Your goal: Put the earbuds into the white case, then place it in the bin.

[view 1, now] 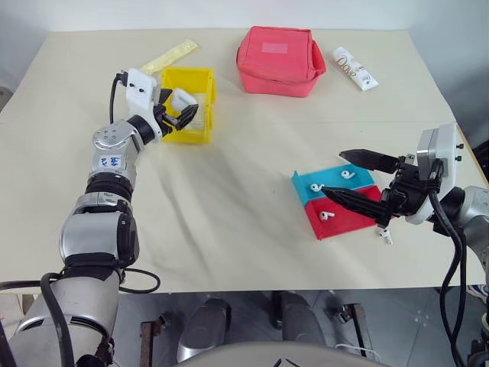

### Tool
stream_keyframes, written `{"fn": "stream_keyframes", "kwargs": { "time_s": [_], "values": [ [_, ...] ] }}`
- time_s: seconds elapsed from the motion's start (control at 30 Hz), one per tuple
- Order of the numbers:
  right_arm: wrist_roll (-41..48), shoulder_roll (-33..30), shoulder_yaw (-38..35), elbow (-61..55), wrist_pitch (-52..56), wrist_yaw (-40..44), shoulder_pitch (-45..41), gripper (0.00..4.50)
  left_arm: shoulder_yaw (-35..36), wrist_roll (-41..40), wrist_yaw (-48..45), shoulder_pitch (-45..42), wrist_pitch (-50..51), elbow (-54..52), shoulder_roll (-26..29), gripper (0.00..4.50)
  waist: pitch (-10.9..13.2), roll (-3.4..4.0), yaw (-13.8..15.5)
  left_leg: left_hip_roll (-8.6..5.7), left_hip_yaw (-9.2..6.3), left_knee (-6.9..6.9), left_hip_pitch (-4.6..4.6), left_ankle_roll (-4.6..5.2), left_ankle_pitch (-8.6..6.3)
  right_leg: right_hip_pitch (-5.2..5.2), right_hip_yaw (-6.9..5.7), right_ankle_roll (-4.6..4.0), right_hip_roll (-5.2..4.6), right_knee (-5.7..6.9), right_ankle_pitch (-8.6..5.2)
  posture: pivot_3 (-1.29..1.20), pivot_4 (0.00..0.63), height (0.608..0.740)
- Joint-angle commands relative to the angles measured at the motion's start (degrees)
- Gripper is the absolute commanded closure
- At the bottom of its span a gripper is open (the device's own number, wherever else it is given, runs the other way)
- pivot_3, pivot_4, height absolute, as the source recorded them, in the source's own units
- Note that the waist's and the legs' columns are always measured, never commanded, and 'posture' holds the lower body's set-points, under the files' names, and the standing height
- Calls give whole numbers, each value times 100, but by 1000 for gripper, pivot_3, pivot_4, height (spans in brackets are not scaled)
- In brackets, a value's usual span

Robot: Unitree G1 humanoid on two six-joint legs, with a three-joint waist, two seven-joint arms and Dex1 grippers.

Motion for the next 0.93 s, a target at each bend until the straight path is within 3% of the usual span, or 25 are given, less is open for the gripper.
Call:
{"fn": "stream_keyframes", "kwargs": {
  "time_s": [0.03, 0.17, 0.3, 0.37, 0.5, 0.7, 0.93],
  "values": [
    [124, -217, -146, 32, -127, 224, -53, 0, 189, -516, -1426, 258, -713, -825, 160, 25, 0, 0, -6, 1, 0, 0, 0, 0, 0, 0, 0, 0, -1, 0, 0, 0, 150, 740],
    [21, -405, -62, 352, -273, 624, -158, 0, 335, -1013, -2397, 731, -639, -1650, 284, 25, 0, 1, -31, 20, 0, 1, 0, 0, 0, 1, 0, 0, -3, 0, 0, 0, 150, 740],
    [-266, -734, 193, 673, -475, 1167, -54, 0, 441, -1343, -2570, 1434, 148, -2677, 595, 25, 0, 2, -92, 32, 0, -4, 2, -1, 0, 0, 0, -3, 2, 0, -1, 0, 150, 740],
    [-551, -909, 320, 1006, -715, 1498, 35, 0, 411, -1516, -2790, 1898, 597, -3284, 767, 25, 0, 2, -131, 35, 1, -4, 2, -1, -1, 0, 0, -3, 4, 0, -2, 0, 150, 740],
    [-215, -667, 2, 2115, -678, 1764, -130, 0, 622, -1978, -3482, 3242, 1238, -4314, 1352, 25, -1, 4, -150, 34, 4, -3, 7, 1, -2, 4, 5, -4, 2, 0, -2, 0, 150, 740],
    [-1101, -1185, 284, 3077, -1945, 3211, 205, 0, 872, -2035, -3385, 3994, 1367, -4565, 1704, 25, 5, 18, -78, 39, -1, -2, 10, -3, -4, 13, -3, -11, 4, 0, -6, 0, 150, 740],
    [-1403, -1251, 354, 3714, -2317, 3558, -35, 0, 1085, -2255, -3412, 4188, 1366, -4694, 1663, 25, 1, 27, -99, 42, 2, -9, 26, -6, -8, 22, 1, -13, 5, 0, -7, 0, 150, 740]
  ]
}}
